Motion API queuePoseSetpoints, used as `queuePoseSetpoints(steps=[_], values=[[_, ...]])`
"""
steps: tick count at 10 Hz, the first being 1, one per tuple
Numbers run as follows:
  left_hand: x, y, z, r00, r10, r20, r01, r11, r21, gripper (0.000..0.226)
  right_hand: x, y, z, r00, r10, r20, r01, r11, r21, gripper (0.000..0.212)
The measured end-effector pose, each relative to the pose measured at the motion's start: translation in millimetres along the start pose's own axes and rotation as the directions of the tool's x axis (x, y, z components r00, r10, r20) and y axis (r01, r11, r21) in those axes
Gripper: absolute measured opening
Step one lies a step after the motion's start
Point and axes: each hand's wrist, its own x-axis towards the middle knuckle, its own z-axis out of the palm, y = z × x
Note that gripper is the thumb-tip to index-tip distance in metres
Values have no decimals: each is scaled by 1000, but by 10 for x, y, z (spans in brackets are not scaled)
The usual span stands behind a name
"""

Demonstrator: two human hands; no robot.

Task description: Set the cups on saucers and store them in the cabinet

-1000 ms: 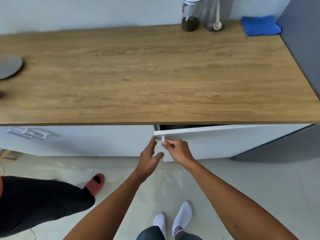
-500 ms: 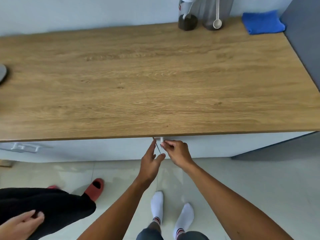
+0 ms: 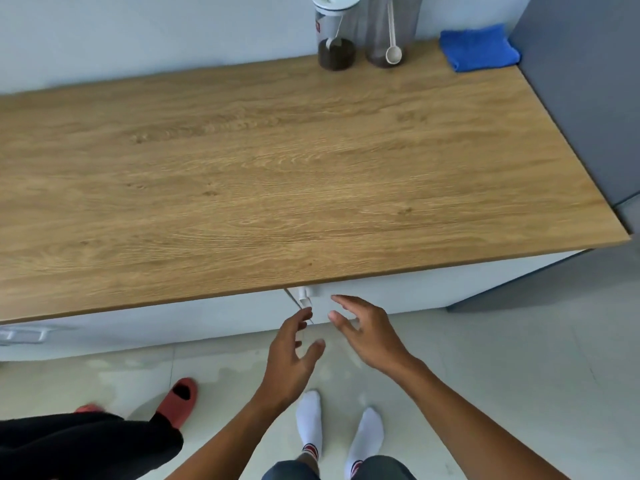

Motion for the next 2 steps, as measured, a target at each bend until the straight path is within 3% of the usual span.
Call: queuePoseSetpoints(steps=[1, 2], values=[[-104, 290, 108, 987, 159, -14, -159, 987, 40, 46, -329, 39, -493, 990, -50, -132, 40, 997, -71, 47], [32, 721, 254, 924, 379, 41, -382, 917, 116, 42, -488, 78, -1042, 956, -73, -286, 31, 988, -151, 50]])
